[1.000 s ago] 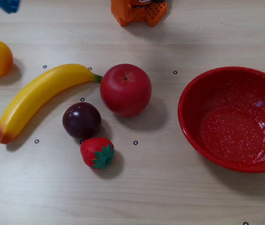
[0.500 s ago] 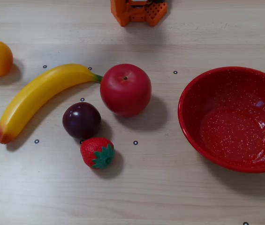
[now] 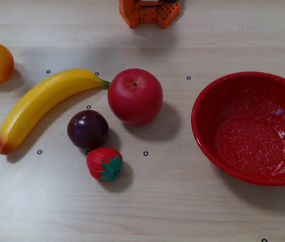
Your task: Put the peach in the red bowl.
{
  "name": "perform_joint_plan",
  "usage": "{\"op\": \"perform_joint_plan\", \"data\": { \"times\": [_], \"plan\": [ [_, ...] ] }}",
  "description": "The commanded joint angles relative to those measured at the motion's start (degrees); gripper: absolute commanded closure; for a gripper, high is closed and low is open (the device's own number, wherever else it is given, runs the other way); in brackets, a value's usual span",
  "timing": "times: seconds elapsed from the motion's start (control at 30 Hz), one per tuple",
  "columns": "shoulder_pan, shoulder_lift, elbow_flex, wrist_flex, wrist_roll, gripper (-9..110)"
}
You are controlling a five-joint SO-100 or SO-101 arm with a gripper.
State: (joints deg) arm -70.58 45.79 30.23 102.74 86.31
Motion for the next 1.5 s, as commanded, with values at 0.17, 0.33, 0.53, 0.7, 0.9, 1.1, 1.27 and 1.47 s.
{"op": "perform_joint_plan", "data": {
  "times": [0.17, 0.33, 0.53, 0.7, 0.9, 1.1, 1.27, 1.47],
  "plan": [
    [3.43, 0.0, -5.19, 8.61, -1.58, 48],
    [5.01, -1.58, -4.92, 8.09, -1.85, 48],
    [5.89, -2.37, -4.04, 6.59, -1.93, 48],
    [5.62, -2.9, -3.52, 5.27, -1.05, 48],
    [5.19, -3.16, -1.67, 3.6, 0.44, 51],
    [4.66, -3.96, -0.26, 0.62, 0.88, 51],
    [4.39, -4.04, 2.29, -4.57, 0.7, 51],
    [4.22, -4.66, 2.64, -7.29, 1.05, 50]
  ]
}}
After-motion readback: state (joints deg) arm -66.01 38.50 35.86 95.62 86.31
